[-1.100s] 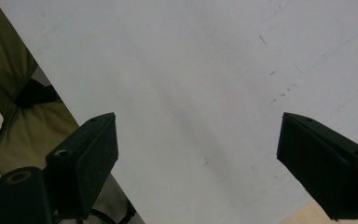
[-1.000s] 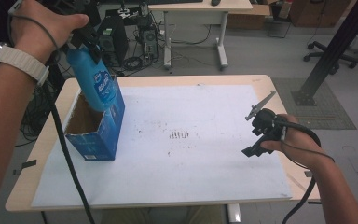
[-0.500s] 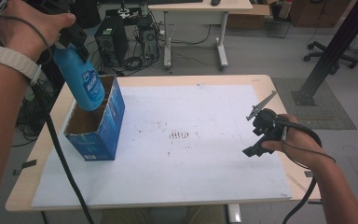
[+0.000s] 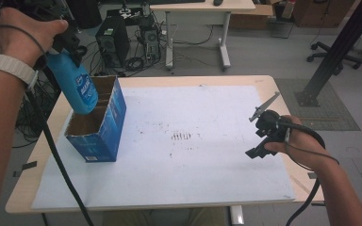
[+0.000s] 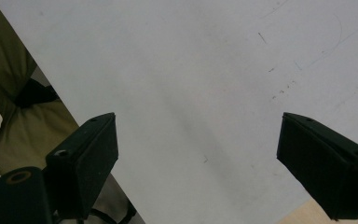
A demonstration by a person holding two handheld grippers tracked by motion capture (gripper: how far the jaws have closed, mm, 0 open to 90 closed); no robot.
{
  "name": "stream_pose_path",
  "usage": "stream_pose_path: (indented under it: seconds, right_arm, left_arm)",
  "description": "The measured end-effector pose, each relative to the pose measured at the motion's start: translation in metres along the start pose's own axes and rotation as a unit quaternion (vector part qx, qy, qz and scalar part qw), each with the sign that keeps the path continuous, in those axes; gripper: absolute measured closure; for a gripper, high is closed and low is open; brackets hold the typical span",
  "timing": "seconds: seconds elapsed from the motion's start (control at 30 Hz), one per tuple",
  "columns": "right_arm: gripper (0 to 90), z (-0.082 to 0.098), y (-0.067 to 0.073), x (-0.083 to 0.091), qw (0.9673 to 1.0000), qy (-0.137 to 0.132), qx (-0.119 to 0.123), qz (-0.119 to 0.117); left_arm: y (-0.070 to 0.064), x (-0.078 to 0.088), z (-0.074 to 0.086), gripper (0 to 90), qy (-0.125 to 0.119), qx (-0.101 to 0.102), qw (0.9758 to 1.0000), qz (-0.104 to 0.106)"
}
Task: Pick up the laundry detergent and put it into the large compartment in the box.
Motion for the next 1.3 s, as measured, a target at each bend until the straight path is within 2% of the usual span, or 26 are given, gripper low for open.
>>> stream_pose_path:
  seconds: [0.17, 0.63, 1.3]
  right_arm:
    - [12.6, -0.001, 0.000, -0.001, 1.0000, 0.000, 0.001, -0.001]
    - [12.6, -0.001, 0.001, -0.002, 1.0000, 0.003, 0.000, -0.001]
    - [12.6, -0.001, 0.000, -0.004, 1.0000, 0.003, 0.000, -0.002]
  left_arm:
    - [0.003, -0.011, 0.002, 37.5, 0.005, 0.002, 1.0000, 0.002]
    - [0.010, -0.042, 0.008, 37.5, 0.013, 0.003, 0.9999, -0.009]
    - [0.009, -0.088, 0.016, 37.5, 0.021, 0.003, 0.9997, -0.007]
Point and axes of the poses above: each handheld gripper's, and its own axes: x roughly backward along the jaws, z roughly out of its underside, y roughly to its left, the point moved 10 cm from there along -x, roughly forward along the jaws, and after that the axes turned 4 degrees about -y, right-handed, at the moved point
